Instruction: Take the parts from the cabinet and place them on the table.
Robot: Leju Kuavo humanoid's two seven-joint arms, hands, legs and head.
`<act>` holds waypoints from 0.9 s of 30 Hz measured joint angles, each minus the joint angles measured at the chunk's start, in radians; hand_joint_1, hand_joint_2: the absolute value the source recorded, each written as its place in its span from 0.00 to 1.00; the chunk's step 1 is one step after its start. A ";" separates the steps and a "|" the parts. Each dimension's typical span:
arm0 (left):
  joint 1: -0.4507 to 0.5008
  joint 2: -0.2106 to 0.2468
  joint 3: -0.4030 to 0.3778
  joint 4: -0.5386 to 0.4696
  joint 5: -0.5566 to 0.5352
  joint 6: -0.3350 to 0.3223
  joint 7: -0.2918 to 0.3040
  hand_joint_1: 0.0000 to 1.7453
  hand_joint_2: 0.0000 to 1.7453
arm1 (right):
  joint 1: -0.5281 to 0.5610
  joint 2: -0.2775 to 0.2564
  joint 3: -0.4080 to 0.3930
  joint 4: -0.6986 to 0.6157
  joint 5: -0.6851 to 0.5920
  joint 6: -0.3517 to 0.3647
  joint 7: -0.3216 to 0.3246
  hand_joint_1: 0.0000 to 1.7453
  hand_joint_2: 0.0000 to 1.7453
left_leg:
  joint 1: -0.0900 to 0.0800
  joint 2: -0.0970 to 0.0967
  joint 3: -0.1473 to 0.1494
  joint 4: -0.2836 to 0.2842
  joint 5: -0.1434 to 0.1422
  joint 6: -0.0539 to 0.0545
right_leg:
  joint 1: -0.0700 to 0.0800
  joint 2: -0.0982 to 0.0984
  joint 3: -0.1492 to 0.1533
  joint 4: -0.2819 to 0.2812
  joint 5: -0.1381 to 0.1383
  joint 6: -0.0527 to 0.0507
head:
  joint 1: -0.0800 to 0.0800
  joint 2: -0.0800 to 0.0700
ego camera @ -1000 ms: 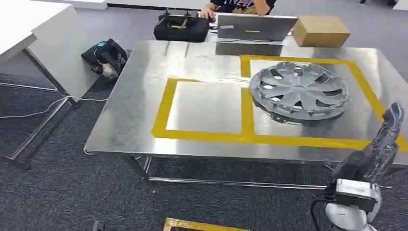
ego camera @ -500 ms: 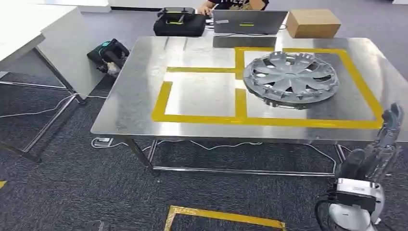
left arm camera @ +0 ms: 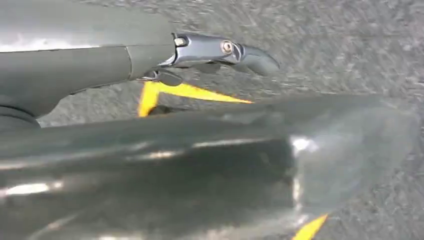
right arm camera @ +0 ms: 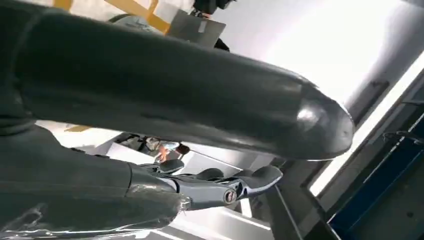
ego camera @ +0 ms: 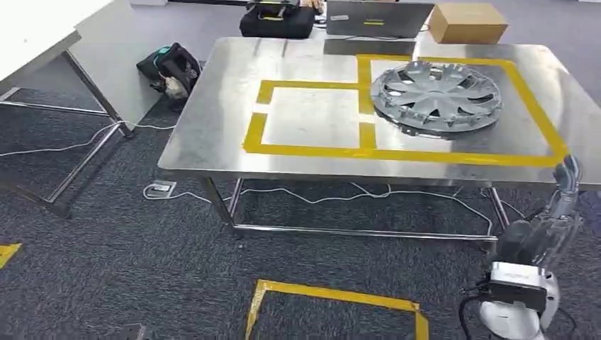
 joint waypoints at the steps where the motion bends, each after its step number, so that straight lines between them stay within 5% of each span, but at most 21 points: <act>1: 0.000 -0.001 0.000 0.000 0.000 0.000 0.000 0.00 0.00 | 0.000 0.000 -0.001 0.000 0.003 0.000 0.000 0.00 0.00 | -0.001 0.000 -0.011 0.000 0.010 0.003 | 0.000 0.000 -0.022 0.090 -0.068 0.004 | 0.002 0.000; 3: 0.000 -0.001 0.000 0.000 -0.001 0.000 0.000 0.00 0.00 | 0.003 0.000 -0.002 0.003 0.008 0.000 0.000 0.00 0.00 | -0.002 0.001 -0.035 0.002 0.027 0.004 | -0.001 0.001 -0.060 0.253 -0.137 0.009 | 0.002 0.000; 4: 0.001 -0.001 0.000 0.000 -0.001 0.000 0.000 0.00 0.00 | 0.004 0.000 -0.004 0.005 0.008 0.000 0.000 0.00 0.00 | -0.001 0.001 -0.047 0.004 0.035 0.002 | -0.001 0.001 -0.054 0.278 -0.135 0.011 | 0.001 0.000; 5: 0.001 -0.001 0.000 0.000 -0.001 0.000 0.000 0.00 0.00 | 0.004 0.000 -0.005 0.007 0.009 0.000 0.000 0.00 0.00 | 0.000 0.002 -0.057 0.008 0.041 -0.001 | -0.003 0.001 -0.021 0.253 -0.114 0.013 | 0.002 0.000; 7: 0.001 -0.002 0.000 0.000 -0.011 0.000 0.000 0.00 0.00 | 0.003 0.000 -0.005 0.008 0.012 0.000 0.001 0.00 0.00 | 0.007 0.001 -0.075 0.018 0.049 -0.010 | -0.008 0.000 0.101 0.084 -0.057 0.019 | 0.001 0.000; 8: 0.000 -0.001 0.000 0.000 -0.013 0.000 0.000 0.00 0.00 | 0.002 0.000 -0.006 0.008 0.014 0.000 0.001 0.00 0.00 | 0.006 0.001 -0.082 0.027 0.051 -0.014 | -0.013 0.000 0.161 -0.005 -0.058 0.027 | 0.002 0.000; 9: 0.000 0.001 0.000 0.000 -0.013 0.002 0.000 0.00 0.00 | -0.002 0.000 -0.006 0.008 0.017 -0.001 0.001 0.00 0.00 | 0.001 0.001 -0.095 0.035 0.053 -0.022 | -0.006 0.007 0.191 -0.045 -0.077 0.026 | 0.006 0.000; 13: 0.002 0.002 0.000 0.000 -0.012 0.002 0.000 0.00 0.00 | 0.002 0.000 -0.006 0.008 0.028 -0.004 0.002 0.00 0.00 | 0.004 0.000 -0.105 0.038 0.078 -0.044 | -0.002 0.012 0.159 -0.023 -0.062 -0.014 | 0.003 0.000; 14: 0.002 0.002 0.000 0.000 -0.012 0.003 0.000 0.00 0.00 | 0.000 0.000 -0.006 0.008 0.031 -0.007 0.002 0.00 0.00 | 0.007 0.000 -0.112 0.045 0.065 -0.049 | -0.005 0.010 0.152 -0.026 -0.057 -0.027 | 0.003 0.000; 16: 0.001 0.002 0.000 0.000 -0.013 0.005 -0.001 0.00 0.00 | 0.000 0.000 -0.006 0.008 0.047 -0.012 0.003 0.00 0.00 | 0.006 0.001 -0.160 0.158 -0.044 -0.056 | -0.004 0.009 0.127 -0.026 -0.039 -0.046 | -0.003 0.000; 18: 0.002 0.001 0.000 0.000 -0.016 0.006 -0.001 0.00 0.00 | 0.003 0.000 -0.006 0.008 0.058 -0.016 0.004 0.00 0.00 | 0.006 0.001 -0.213 0.317 -0.127 -0.059 | 0.001 0.001 0.103 -0.026 -0.021 -0.053 | -0.004 0.000; 19: 0.002 0.000 0.000 0.000 -0.017 0.006 -0.002 0.00 0.00 | 0.004 0.000 -0.006 0.008 0.066 -0.021 0.004 0.00 0.00 | 0.006 0.001 -0.223 0.362 -0.134 -0.058 | 0.003 -0.004 0.091 -0.025 -0.013 -0.054 | -0.003 0.000; 20: 0.002 0.000 0.000 0.000 -0.018 0.006 -0.002 0.00 0.00 | 0.005 0.000 -0.007 0.008 0.072 -0.024 0.004 0.00 0.00 | 0.006 0.001 -0.212 0.364 -0.115 -0.055 | 0.006 -0.008 0.080 -0.025 -0.004 -0.053 | -0.004 0.000; 22: 0.001 0.000 0.000 0.000 -0.018 0.006 -0.002 0.00 0.00 | 0.005 0.000 -0.006 0.008 0.080 -0.028 0.005 0.00 0.00 | 0.002 0.006 -0.130 0.254 -0.047 -0.043 | 0.011 -0.022 0.060 -0.025 0.012 -0.051 | -0.003 0.000; 23: 0.000 0.001 0.000 0.000 -0.018 0.006 -0.003 0.00 0.00 | 0.005 0.000 -0.006 0.008 0.081 -0.030 0.005 0.00 0.00 | -0.004 0.024 -0.064 0.163 -0.031 -0.033 | 0.012 -0.028 0.054 -0.025 0.020 -0.049 | -0.004 0.000; 24: -0.003 0.002 -0.001 0.000 -0.017 0.006 -0.003 0.00 0.00 | 0.007 0.000 -0.006 0.008 0.083 -0.031 0.005 0.00 0.00 | -0.013 0.065 0.001 0.084 -0.044 -0.024 | 0.014 -0.036 0.052 -0.024 0.024 -0.045 | -0.004 0.000; 25: -0.009 0.003 -0.001 0.000 -0.017 0.006 -0.004 0.00 0.00 | 0.008 0.000 -0.007 0.008 0.083 -0.033 0.005 0.00 0.00 | -0.020 0.075 0.034 0.028 -0.051 -0.021 | 0.017 -0.046 0.047 -0.020 0.027 -0.040 | -0.005 0.000; 27: -0.012 0.003 -0.001 0.000 -0.017 0.006 -0.004 0.00 0.00 | 0.008 0.000 -0.007 0.008 0.084 -0.033 0.008 0.00 0.00 | -0.022 0.055 0.019 0.025 -0.048 -0.013 | 0.016 -0.074 0.047 -0.021 0.041 -0.029 | -0.004 0.000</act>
